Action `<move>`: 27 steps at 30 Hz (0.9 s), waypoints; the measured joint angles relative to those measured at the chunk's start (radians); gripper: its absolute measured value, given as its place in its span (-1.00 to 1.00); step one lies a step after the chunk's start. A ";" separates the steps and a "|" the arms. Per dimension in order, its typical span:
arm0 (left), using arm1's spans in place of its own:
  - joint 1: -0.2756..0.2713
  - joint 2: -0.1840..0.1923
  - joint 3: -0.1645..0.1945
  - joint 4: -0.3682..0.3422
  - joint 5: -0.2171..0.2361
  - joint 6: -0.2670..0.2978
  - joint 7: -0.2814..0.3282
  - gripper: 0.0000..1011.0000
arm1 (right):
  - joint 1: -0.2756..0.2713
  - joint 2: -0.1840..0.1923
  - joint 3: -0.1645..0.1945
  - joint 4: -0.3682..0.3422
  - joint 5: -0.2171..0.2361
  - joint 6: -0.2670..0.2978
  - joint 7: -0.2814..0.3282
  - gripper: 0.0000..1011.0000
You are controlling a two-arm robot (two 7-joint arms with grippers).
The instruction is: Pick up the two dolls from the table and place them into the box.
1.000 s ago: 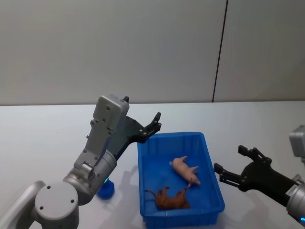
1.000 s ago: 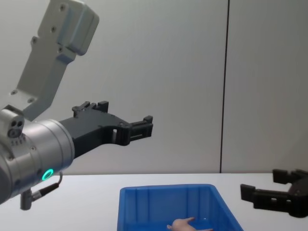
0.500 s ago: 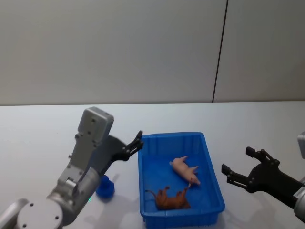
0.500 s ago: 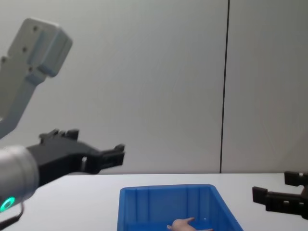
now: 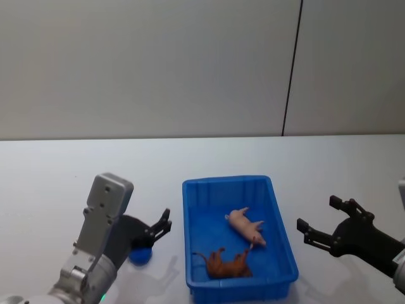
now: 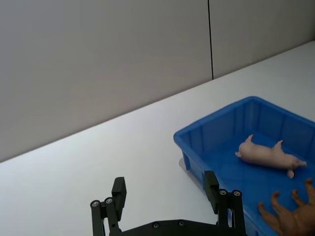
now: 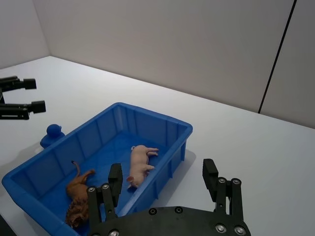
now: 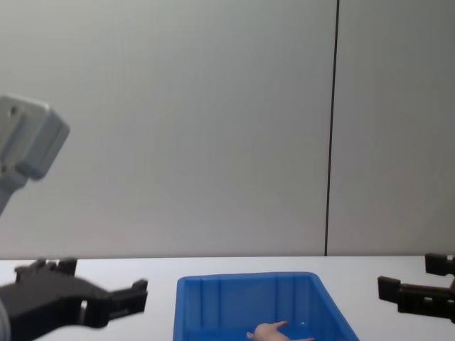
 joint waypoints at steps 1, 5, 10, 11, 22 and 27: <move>0.002 0.000 0.000 0.004 -0.003 0.000 0.000 0.98 | 0.000 0.000 0.000 0.000 0.000 0.000 0.000 0.98; 0.009 -0.002 0.000 0.026 -0.011 -0.001 -0.001 0.98 | -0.001 0.001 0.000 0.000 0.001 0.000 0.000 0.98; 0.010 -0.012 0.000 0.068 -0.018 -0.006 -0.018 0.98 | -0.001 0.002 0.001 0.000 0.001 -0.001 -0.001 0.98; 0.009 -0.014 0.000 0.074 -0.019 -0.007 -0.021 0.98 | -0.001 0.002 0.001 0.000 0.001 -0.001 -0.001 0.98; -0.012 -0.040 -0.002 0.173 -0.018 -0.019 -0.070 0.98 | -0.002 0.003 0.002 0.000 0.002 -0.001 -0.001 0.98; -0.023 -0.051 -0.004 0.213 -0.014 -0.026 -0.088 0.98 | -0.002 0.003 0.002 0.000 0.002 -0.001 -0.001 0.98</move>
